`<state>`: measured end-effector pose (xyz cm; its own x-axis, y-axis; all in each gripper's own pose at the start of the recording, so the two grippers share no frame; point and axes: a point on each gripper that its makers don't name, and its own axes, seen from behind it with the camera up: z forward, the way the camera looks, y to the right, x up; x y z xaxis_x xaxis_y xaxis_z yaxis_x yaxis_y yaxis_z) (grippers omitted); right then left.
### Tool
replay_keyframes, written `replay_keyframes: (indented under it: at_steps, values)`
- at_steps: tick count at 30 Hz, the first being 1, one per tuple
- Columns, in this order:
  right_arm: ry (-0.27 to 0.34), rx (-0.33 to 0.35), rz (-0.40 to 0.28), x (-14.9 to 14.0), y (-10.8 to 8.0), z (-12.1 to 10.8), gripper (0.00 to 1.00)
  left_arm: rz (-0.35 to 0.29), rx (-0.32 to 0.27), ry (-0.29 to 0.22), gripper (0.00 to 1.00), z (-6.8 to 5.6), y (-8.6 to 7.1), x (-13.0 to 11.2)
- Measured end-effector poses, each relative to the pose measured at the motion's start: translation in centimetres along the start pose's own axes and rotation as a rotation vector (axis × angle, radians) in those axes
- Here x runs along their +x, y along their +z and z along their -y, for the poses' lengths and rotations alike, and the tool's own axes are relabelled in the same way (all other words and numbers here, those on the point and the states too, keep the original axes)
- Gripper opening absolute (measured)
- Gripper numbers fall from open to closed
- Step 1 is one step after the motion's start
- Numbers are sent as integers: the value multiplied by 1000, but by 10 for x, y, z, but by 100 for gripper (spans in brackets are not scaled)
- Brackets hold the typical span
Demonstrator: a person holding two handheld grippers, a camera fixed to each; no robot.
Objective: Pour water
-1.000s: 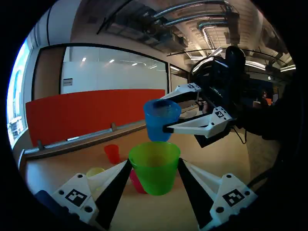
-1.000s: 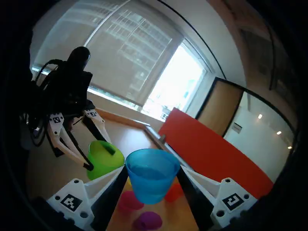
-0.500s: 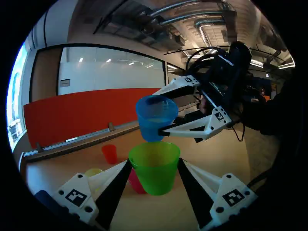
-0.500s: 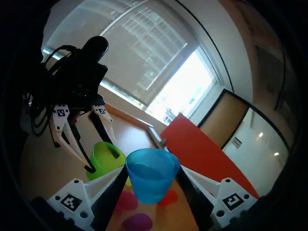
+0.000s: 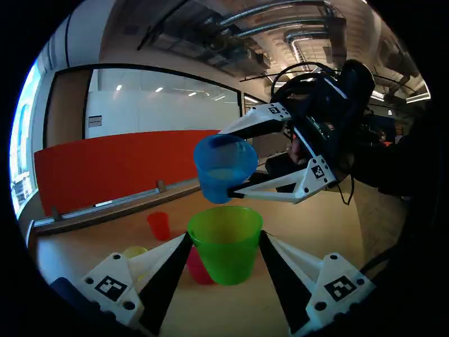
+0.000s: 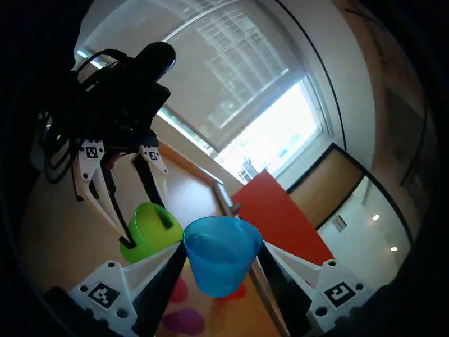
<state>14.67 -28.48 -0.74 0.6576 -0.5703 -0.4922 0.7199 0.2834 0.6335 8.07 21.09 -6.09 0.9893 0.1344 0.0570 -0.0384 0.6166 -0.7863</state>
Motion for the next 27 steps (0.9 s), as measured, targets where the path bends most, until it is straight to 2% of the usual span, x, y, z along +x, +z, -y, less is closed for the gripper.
replay_keyframes:
  at_steps: [14, 27]
  values:
    - [-114, 14, 7, 8, 5, -1, 91, -6, 0, 5, 86, -1, 1, 5]
    - [-188, 19, 14, 10, 9, -4, 91, -5, 1, 7, 86, -1, 1, 5]
